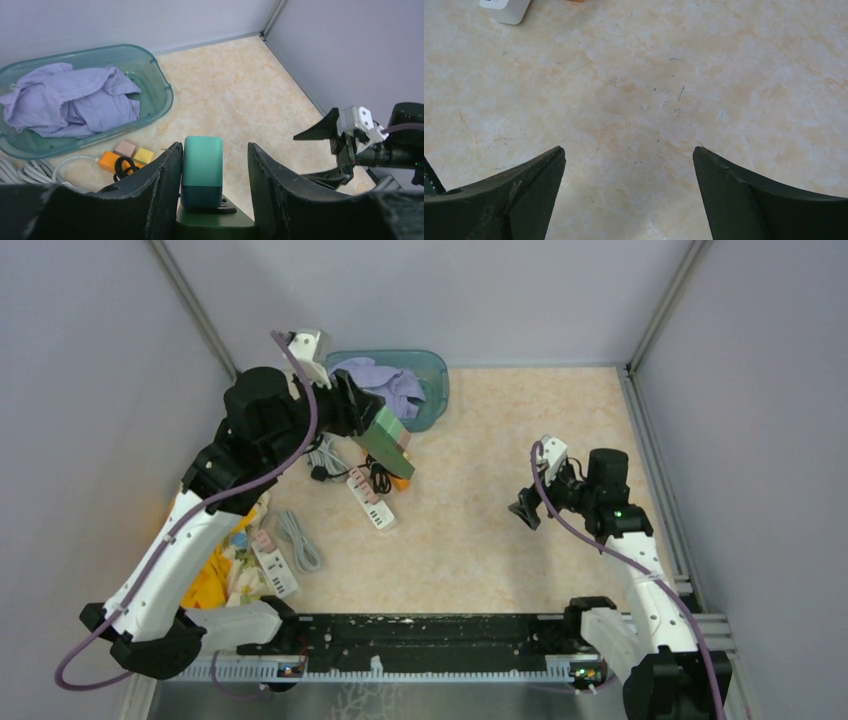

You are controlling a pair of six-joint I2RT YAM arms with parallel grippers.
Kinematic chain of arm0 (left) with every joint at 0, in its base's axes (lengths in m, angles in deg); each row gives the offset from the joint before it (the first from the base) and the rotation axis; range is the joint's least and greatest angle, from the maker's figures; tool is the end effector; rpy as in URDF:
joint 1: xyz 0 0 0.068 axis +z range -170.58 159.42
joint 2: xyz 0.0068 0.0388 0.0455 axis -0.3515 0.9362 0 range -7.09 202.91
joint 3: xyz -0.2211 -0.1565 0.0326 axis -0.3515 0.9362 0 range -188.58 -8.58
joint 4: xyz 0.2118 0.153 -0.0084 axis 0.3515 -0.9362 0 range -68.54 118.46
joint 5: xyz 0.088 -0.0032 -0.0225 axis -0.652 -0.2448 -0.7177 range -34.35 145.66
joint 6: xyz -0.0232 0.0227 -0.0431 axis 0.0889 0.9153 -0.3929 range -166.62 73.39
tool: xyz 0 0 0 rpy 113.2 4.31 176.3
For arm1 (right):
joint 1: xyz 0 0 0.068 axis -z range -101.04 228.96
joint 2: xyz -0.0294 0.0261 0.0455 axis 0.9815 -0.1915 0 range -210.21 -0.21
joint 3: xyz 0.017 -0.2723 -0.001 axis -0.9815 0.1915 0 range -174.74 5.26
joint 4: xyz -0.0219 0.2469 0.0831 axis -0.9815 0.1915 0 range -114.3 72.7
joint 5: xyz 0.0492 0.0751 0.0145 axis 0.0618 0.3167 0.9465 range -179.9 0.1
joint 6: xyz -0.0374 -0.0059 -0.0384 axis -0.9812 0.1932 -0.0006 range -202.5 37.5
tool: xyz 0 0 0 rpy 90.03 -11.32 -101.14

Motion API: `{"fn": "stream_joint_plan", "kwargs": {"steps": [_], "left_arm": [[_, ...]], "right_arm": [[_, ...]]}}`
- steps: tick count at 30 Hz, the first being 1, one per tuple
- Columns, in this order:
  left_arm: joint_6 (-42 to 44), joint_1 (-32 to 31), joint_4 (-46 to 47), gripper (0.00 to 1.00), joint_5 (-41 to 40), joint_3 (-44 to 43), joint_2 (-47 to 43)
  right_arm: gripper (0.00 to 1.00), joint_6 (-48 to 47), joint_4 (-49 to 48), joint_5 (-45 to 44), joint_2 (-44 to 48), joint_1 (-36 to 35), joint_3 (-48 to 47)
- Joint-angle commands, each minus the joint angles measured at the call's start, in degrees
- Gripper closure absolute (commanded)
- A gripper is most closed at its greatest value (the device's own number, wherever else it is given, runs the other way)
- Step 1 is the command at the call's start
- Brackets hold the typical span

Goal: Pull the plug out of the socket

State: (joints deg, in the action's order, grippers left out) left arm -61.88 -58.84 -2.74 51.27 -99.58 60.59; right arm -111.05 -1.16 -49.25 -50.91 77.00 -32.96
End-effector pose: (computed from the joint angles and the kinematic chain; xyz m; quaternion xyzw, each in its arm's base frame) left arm 0.1818 -0.1400 0.4947 0.1256 0.7434 -0.2698 0.5990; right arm 0.1862 0.0294 0.2646 -0.3726 0.7630 0.2021 0.4880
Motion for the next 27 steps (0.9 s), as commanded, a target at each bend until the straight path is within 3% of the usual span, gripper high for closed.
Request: {"fn": "stream_joint_plan", "kwargs": {"steps": [1, 6, 18, 24, 25, 27], "left_arm": [[-4.4, -0.7, 8.2, 1.0, 7.8, 6.2, -2.7], [-11.5, -0.8, 17.2, 1.0, 16.8, 22.0, -4.0], [-9.3, -6.7, 41.1, 1.0, 14.4, 42.7, -3.8], [-7.9, -6.9, 39.1, 1.0, 11.6, 49.9, -8.8], [-8.3, -6.9, 37.0, 0.96, 11.3, 50.1, -9.4], [-10.1, -6.9, 32.3, 0.77, 10.5, 50.0, -10.0]], "right_arm": [[0.01, -1.1, -2.2, 0.2, 1.1, 0.5, -0.2], [0.01, -1.1, -2.2, 0.4, 0.9, 0.5, -0.2], [0.01, -1.1, -2.2, 0.4, 1.2, 0.5, 0.0], [0.01, -1.1, -2.2, 1.8, 1.0, 0.6, 0.1], [0.01, -1.1, -2.2, 1.9, 0.9, 0.5, 0.1], [0.01, -1.1, -2.2, 2.1, 0.8, 0.5, 0.1]]}}
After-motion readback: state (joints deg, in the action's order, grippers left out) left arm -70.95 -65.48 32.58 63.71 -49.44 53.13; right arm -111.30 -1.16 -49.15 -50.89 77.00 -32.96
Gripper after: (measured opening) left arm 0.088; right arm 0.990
